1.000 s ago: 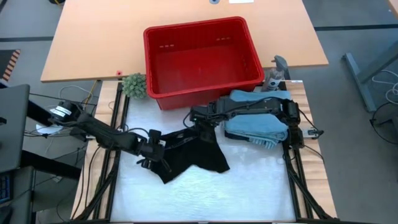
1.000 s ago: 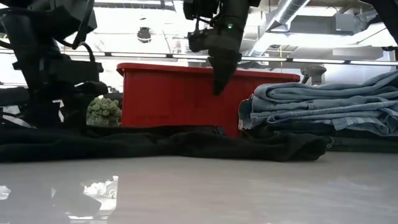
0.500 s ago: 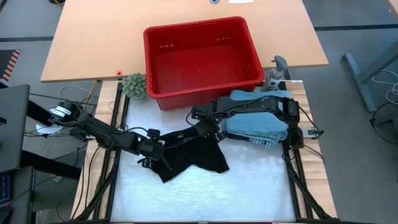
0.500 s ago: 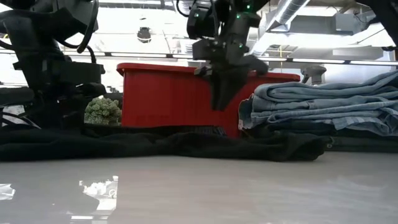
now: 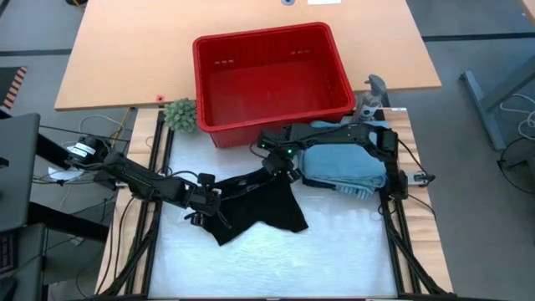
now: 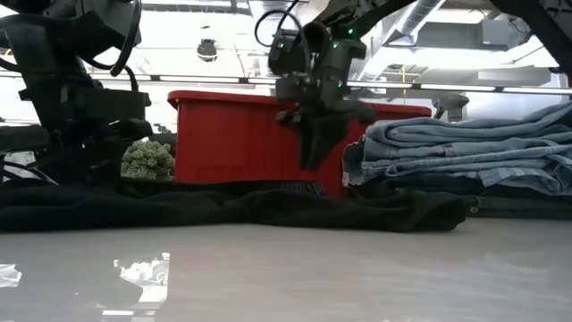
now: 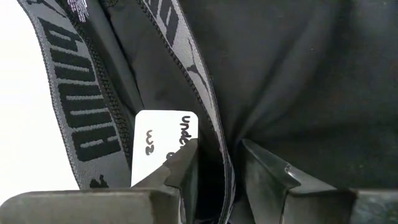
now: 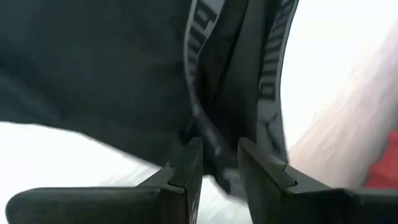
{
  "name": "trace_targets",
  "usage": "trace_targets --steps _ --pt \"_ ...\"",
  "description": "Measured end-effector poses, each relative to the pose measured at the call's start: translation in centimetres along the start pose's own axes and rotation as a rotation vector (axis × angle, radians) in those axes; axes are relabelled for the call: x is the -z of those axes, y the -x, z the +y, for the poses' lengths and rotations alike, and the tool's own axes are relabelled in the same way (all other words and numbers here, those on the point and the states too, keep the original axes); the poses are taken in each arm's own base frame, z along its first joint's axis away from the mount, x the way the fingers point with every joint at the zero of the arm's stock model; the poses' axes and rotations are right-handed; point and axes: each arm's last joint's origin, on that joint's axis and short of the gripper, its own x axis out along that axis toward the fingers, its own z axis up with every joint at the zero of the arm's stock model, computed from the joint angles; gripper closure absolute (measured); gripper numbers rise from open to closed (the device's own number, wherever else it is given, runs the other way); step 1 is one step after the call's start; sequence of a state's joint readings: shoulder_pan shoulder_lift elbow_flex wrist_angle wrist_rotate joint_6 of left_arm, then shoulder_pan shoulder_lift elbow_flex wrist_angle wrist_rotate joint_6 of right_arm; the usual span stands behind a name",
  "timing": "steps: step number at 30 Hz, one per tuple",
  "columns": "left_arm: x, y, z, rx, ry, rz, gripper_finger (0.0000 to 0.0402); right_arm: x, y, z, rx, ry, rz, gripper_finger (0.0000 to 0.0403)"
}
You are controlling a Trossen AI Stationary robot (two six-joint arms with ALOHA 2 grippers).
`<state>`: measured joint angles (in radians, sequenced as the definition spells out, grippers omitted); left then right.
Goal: Fold Laundry from Bin
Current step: Fold the black boxer short
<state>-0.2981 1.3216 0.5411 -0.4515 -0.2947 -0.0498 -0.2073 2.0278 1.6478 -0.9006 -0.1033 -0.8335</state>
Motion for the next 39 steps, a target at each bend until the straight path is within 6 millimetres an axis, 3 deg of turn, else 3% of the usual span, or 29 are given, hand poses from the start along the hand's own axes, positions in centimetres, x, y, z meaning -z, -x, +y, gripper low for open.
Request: trace_targets --steps 7,11,18,25,35,39 --pt "0.0 0.0 0.0 0.001 0.0 0.001 0.0302 0.1 -3.2 0.1 -0.013 0.02 0.094 0.0276" --pt "0.0 0.0 0.0 0.001 0.015 0.003 0.0302 0.5 -4.0 0.2 0.011 0.019 0.189 0.0283" --pt "0.0 0.2 0.0 0.02 0.074 0.022 0.0316 0.9 -3.3 1.0 -0.01 0.019 0.283 0.0387" --pt "-1.1 1.7 0.4 0.019 0.132 0.082 0.0395 0.8 -3.2 2.2 -0.047 -0.134 0.351 0.0388" --pt "-3.2 3.5 -0.2 0.206 0.313 0.066 0.0401 -2.7 -3.3 6.3 -0.085 -0.112 0.325 0.0388" --pt "-3.2 3.8 -0.9 0.216 0.297 0.066 0.0401 -3.7 -3.3 6.9 -0.056 -0.055 0.305 0.0369"
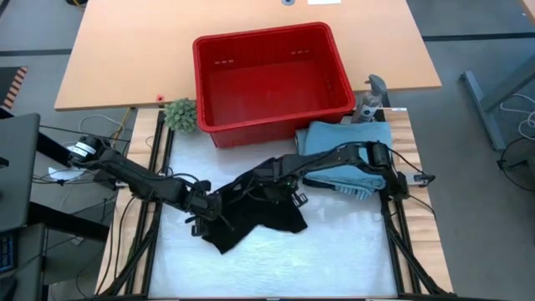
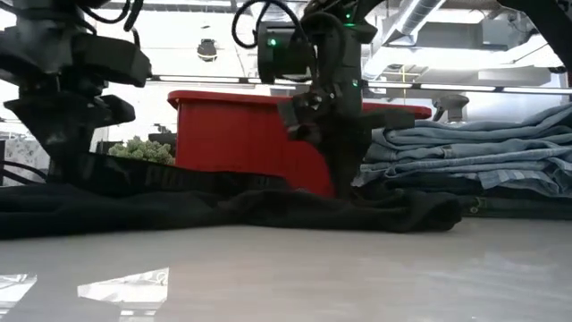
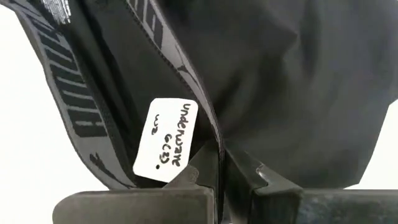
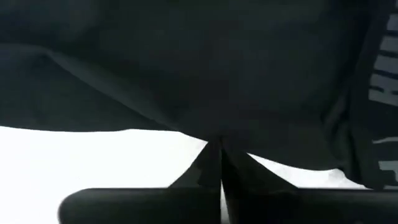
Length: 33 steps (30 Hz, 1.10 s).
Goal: Fold Laundry from Bin
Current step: Fold the black boxer short
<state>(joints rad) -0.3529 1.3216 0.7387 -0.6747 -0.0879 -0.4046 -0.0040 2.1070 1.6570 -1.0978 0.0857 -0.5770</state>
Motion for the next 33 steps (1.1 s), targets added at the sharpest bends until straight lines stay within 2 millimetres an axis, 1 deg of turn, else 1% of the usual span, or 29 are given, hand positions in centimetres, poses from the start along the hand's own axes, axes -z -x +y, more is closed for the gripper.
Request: trace_targets --steps 4,7,9,12,14,18,20,25,27,31,33 --pt "0.3 0.0 -0.3 -0.005 -0.009 0.018 0.0401 -0.2 1.4 -1.3 0.045 -0.02 -0.044 0.0302" --pt "0.6 0.1 -0.6 0.008 -0.025 0.032 0.0401 0.0 2.6 -2.8 0.065 -0.038 -0.09 0.0254" --pt "0.7 0.1 -0.9 0.011 -0.037 0.036 0.0401 0.1 3.2 -3.8 0.09 -0.014 -0.123 0.0225" --pt "0.9 0.1 -1.0 0.001 -0.047 0.042 0.0401 0.3 3.4 -5.1 0.146 0.035 -0.176 0.0193" --pt "1.0 0.1 -1.0 -0.003 -0.05 0.048 0.0401 0.1 3.1 -5.9 0.187 0.089 -0.206 0.0181" --pt "1.0 0.1 -1.0 -0.008 -0.05 0.047 0.0401 -0.2 3.3 -6.8 0.263 0.204 -0.25 0.0176" --pt "1.0 0.1 -0.9 -0.015 -0.05 0.044 0.0402 -0.3 3.4 -7.2 0.282 0.229 -0.279 0.018" --pt "1.0 0.1 -0.9 -0.02 -0.05 0.042 0.0401 0.4 3.1 -7.9 0.227 0.223 -0.329 0.0192" --pt "0.9 0.1 -0.9 -0.029 -0.05 0.037 0.0401 0.7 2.6 -8.1 0.222 0.223 -0.336 0.0196" --pt "0.9 0.1 -0.9 -0.031 -0.05 0.036 0.0401 1.1 0.9 -7.9 0.2 0.22 -0.332 0.02" --pt "0.9 0.1 -0.9 -0.031 -0.05 0.035 0.0401 1.1 0.2 -7.9 0.219 0.219 -0.345 0.02"
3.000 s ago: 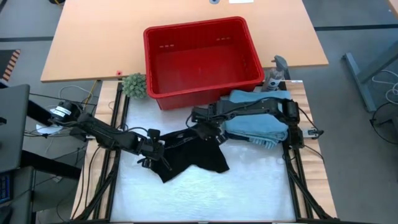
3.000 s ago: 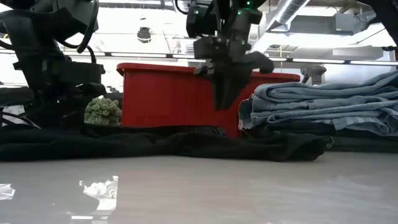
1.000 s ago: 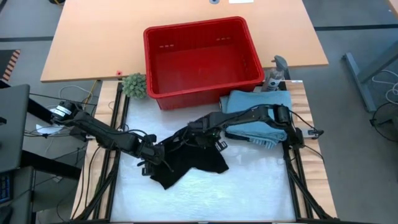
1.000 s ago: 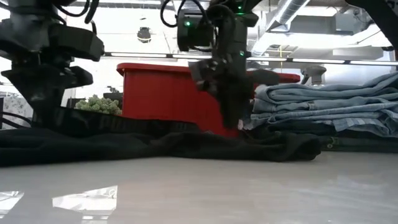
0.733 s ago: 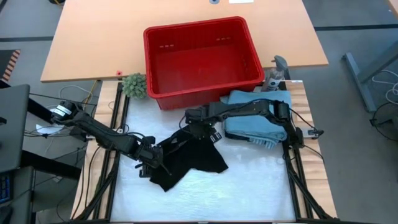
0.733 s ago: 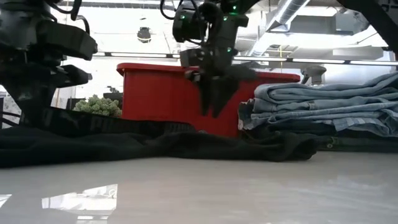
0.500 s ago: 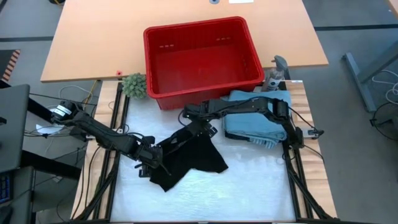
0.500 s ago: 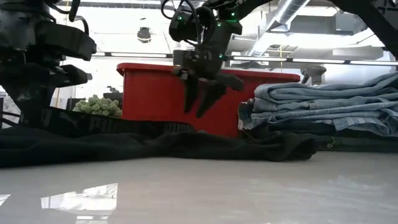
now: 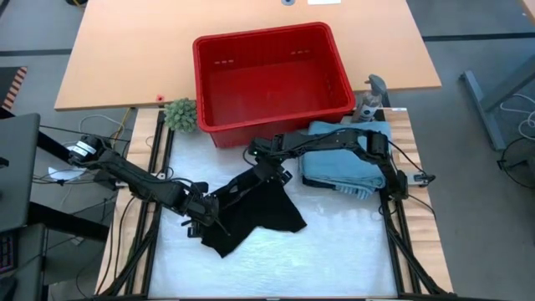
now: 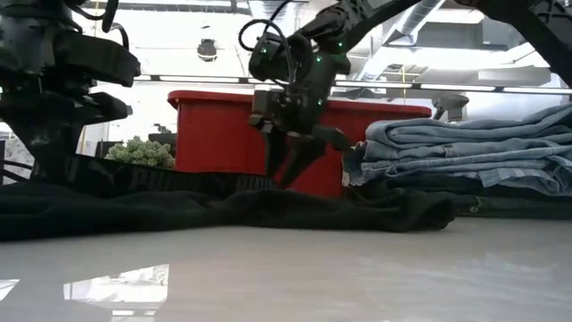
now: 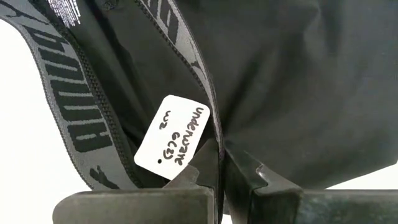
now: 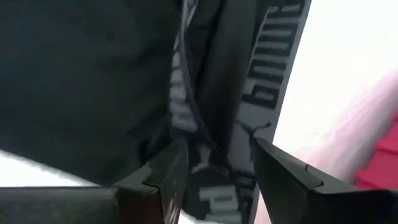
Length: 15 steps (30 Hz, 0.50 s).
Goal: Fold Laundry from Bin
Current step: Fold the black boxer short
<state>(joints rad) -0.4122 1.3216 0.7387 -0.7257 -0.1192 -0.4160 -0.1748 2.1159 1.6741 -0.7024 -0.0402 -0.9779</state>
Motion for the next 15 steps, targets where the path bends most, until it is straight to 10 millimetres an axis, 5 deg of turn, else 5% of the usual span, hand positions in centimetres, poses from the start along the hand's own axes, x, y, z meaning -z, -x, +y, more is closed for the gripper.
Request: trace_targets --steps 9,15 --pt "0.0 0.0 0.0 0.002 0.026 0.0 0.0401 0.9 -3.3 1.1 -0.086 0.006 0.075 0.0216" --pt "0.3 0.0 0.0 0.013 0.037 0.038 0.0401 0.9 -3.7 2.0 -0.088 0.03 0.209 0.0308"
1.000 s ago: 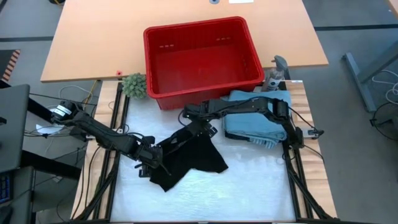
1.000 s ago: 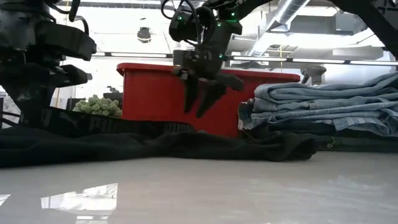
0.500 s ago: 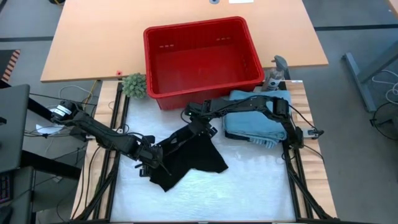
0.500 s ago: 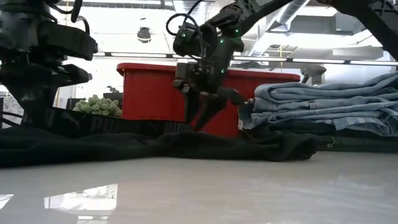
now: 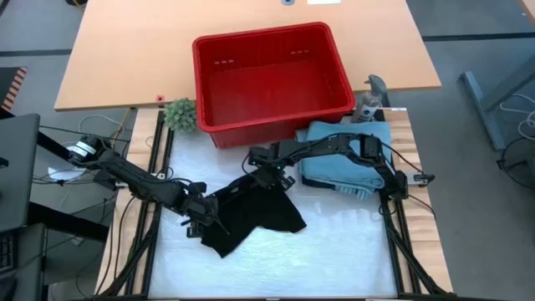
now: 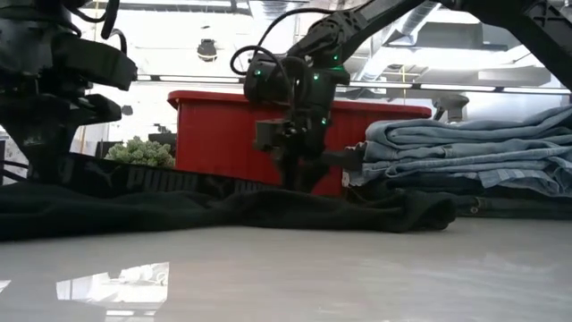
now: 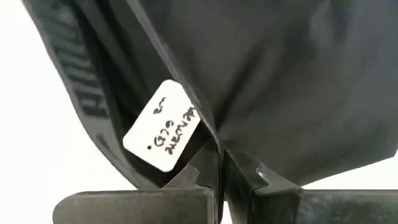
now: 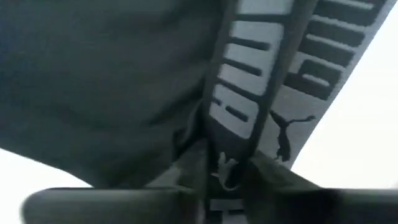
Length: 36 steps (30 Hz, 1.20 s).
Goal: Fold Laundry from Bin
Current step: Fold the black boxer short
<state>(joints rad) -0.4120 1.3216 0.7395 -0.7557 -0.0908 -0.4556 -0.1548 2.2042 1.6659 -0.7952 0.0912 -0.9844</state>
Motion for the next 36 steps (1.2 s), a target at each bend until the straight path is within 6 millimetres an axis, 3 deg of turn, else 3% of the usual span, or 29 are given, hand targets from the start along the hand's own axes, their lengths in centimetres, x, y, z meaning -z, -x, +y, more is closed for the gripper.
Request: trace_targets --steps 4,10,15,22,29,33,36 --pt "0.4 0.0 0.2 -0.02 -0.002 0.042 0.0401 0.0 1.4 0.0 0.013 -0.04 0.01 0.0381" --pt "0.7 0.0 0.3 -0.033 0.037 0.071 0.0401 -0.2 6.2 -0.6 0.049 -0.233 -0.012 0.038" --pt "0.7 0.0 0.2 0.017 0.147 0.098 0.0401 -1.3 8.2 1.6 -0.033 -0.352 0.029 0.038" --pt "0.2 1.1 -1.8 0.172 0.226 0.109 0.0401 -5.3 10.7 7.1 -0.204 -0.384 0.025 0.038" --pt "-2.2 6.5 -7.3 0.397 0.078 -0.148 0.0401 -10.5 12.8 14.4 -0.289 -0.4 0.004 0.038" --pt "-2.3 9.5 -9.8 0.442 0.03 -0.284 0.0401 -12.9 14.1 19.1 -0.317 -0.449 -0.001 0.038" --pt "-1.8 10.6 -11.1 0.462 0.031 -0.327 0.0401 -14.4 15.5 22.3 -0.328 -0.527 -0.014 0.038"
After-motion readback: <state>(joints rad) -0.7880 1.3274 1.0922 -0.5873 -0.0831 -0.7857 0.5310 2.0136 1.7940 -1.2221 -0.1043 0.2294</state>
